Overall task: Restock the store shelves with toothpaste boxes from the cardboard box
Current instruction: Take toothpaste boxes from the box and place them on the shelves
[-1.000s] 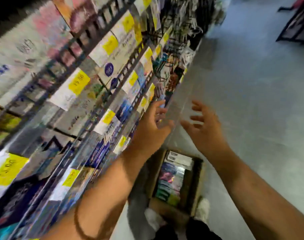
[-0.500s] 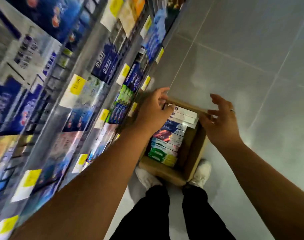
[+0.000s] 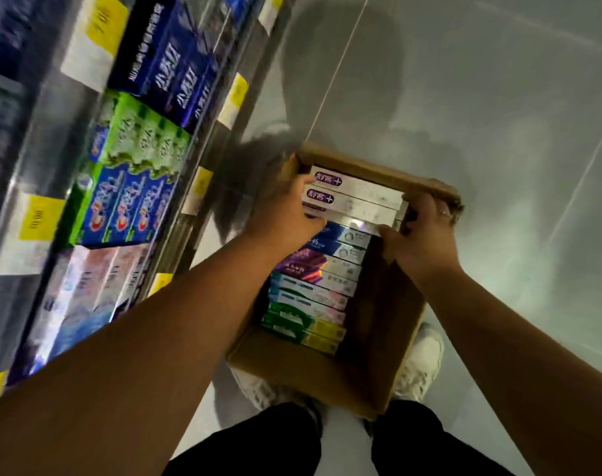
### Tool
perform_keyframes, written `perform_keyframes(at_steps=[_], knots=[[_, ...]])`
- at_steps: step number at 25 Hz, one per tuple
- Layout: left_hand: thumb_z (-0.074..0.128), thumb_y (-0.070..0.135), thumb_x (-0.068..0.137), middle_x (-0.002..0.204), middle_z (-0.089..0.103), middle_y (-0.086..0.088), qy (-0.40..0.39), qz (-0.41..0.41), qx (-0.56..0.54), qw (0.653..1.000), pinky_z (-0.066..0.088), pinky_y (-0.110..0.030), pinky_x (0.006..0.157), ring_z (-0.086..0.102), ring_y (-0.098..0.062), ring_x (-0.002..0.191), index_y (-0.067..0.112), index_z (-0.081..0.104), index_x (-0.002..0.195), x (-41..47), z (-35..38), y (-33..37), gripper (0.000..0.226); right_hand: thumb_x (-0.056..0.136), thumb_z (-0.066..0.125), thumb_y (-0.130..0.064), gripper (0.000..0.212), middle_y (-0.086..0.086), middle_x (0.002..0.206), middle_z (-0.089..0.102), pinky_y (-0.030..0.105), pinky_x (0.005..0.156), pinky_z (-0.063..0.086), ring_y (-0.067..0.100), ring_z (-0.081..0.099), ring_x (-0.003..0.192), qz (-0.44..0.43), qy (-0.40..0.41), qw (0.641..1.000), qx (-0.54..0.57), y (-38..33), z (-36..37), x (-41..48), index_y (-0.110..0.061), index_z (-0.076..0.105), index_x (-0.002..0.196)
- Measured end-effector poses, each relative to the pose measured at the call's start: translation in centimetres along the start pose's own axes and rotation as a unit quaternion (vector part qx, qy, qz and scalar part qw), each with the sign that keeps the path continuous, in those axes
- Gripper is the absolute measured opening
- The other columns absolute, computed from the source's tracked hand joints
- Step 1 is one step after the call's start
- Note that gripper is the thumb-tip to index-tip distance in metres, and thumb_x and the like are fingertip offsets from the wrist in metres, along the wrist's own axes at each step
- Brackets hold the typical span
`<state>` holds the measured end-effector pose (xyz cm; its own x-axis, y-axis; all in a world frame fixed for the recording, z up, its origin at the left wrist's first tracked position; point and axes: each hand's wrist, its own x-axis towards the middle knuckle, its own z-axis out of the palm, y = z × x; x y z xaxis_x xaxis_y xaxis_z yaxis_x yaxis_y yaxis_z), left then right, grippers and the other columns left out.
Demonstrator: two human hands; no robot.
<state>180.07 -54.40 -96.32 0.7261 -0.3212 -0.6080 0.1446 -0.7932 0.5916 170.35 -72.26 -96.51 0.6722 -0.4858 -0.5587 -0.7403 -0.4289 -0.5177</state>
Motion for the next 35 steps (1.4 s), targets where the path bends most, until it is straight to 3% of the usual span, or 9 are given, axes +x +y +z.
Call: perform_keyframes(at_steps=[3,9,14,18,22,26,29,32,35], knots=[[0.075,0.015,0.079,0.132,0.051,0.001,-0.009,-0.013,0.056,0.998,0.034,-0.023,0.090,0.049,-0.016,0.119,0.020,0.031,0.143,3.8,2.1,-2.2,0.078,0.084,0.070,-0.026,0.070,0.011,0.150,0.028,0.042,0.104,0.039,0.032,0.047,0.127,0.038,-0.016,0.998,-0.046,2.1,2.5,2.9,-0.027,0.030,0.142],[0.073,0.004,0.078,0.140,0.047,-0.010,-0.025,0.003,0.037,0.999,0.040,-0.023,0.091,0.054,-0.024,0.119,0.018,0.029,0.144,7.7,5.2,-5.3,0.081,0.082,0.071,-0.034,0.075,0.005,0.151,0.029,0.041,0.103,0.041,0.029,0.041,0.131,0.047,-0.047,0.998,-0.003,4.6,5.7,6.8,-0.028,0.027,0.142],[0.074,0.007,0.079,0.133,0.045,-0.012,-0.004,0.006,0.110,0.994,0.041,-0.025,0.088,0.056,-0.026,0.111,0.014,0.046,0.128,7.3,6.8,-7.3,0.057,0.095,0.053,-0.022,0.050,-0.006,0.110,0.057,0.016,0.066,0.045,0.008,0.059,0.091,0.101,-0.022,0.986,0.133,6.0,6.4,7.6,-0.026,0.036,0.142],[0.070,0.008,0.083,0.133,0.047,-0.012,-0.009,0.032,0.097,0.995,0.038,-0.024,0.095,0.051,-0.025,0.118,0.009,0.050,0.129,6.7,7.0,-8.0,0.051,0.080,0.075,-0.024,0.062,-0.007,0.107,0.061,0.030,0.079,0.055,0.014,0.063,0.095,0.108,-0.023,0.982,0.150,5.4,6.5,8.4,-0.025,0.044,0.134],[0.064,0.017,0.090,0.122,0.059,-0.009,-0.095,0.003,0.063,0.994,0.042,-0.023,0.082,0.057,-0.023,0.109,0.011,0.052,0.126,4.8,7.4,-9.0,0.039,0.073,0.082,-0.019,0.060,-0.007,0.101,0.062,0.025,0.050,0.054,0.015,0.066,0.081,0.151,-0.038,0.965,0.209,4.2,6.8,8.8,-0.026,0.049,0.123],[0.061,0.021,0.092,0.123,0.061,-0.006,-0.118,-0.056,-0.074,0.989,0.054,-0.037,0.088,0.061,-0.019,0.106,0.018,0.051,0.128,2.5,7.1,-10.1,0.038,0.078,0.078,-0.024,0.040,-0.007,0.105,0.063,0.031,0.064,0.057,0.017,0.066,0.090,0.104,-0.055,0.975,0.188,4.6,7.8,8.1,-0.032,0.052,0.108],[0.067,0.021,0.088,0.122,0.059,-0.002,-0.090,-0.065,-0.117,0.987,0.055,-0.046,0.090,0.061,-0.022,0.109,0.028,0.049,0.127,1.7,6.3,-10.5,0.044,0.083,0.072,-0.027,0.042,-0.005,0.118,0.061,0.036,0.077,0.057,0.018,0.063,0.102,0.091,-0.048,0.966,0.236,4.7,8.0,7.3,-0.029,0.053,0.120],[0.071,0.019,0.084,0.120,0.061,0.000,-0.066,-0.054,-0.134,0.987,0.052,-0.046,0.093,0.061,-0.018,0.110,0.027,0.040,0.134,-0.2,5.1,-9.2,0.060,0.086,0.068,-0.027,0.036,0.000,0.123,0.060,0.045,0.079,0.058,0.022,0.064,0.105,0.092,-0.034,0.951,0.295,4.5,7.0,5.5,-0.036,0.052,0.116],[0.072,0.018,0.083,0.113,0.065,0.002,-0.055,-0.039,-0.149,0.987,0.051,-0.037,0.094,0.062,-0.013,0.105,0.024,0.029,0.141,-3.0,2.7,-6.8,0.073,0.086,0.068,-0.026,0.036,0.003,0.117,0.064,0.035,0.073,0.058,0.020,0.067,0.101,0.102,-0.008,0.932,0.348,3.1,4.6,3.0,-0.025,0.047,0.115]])
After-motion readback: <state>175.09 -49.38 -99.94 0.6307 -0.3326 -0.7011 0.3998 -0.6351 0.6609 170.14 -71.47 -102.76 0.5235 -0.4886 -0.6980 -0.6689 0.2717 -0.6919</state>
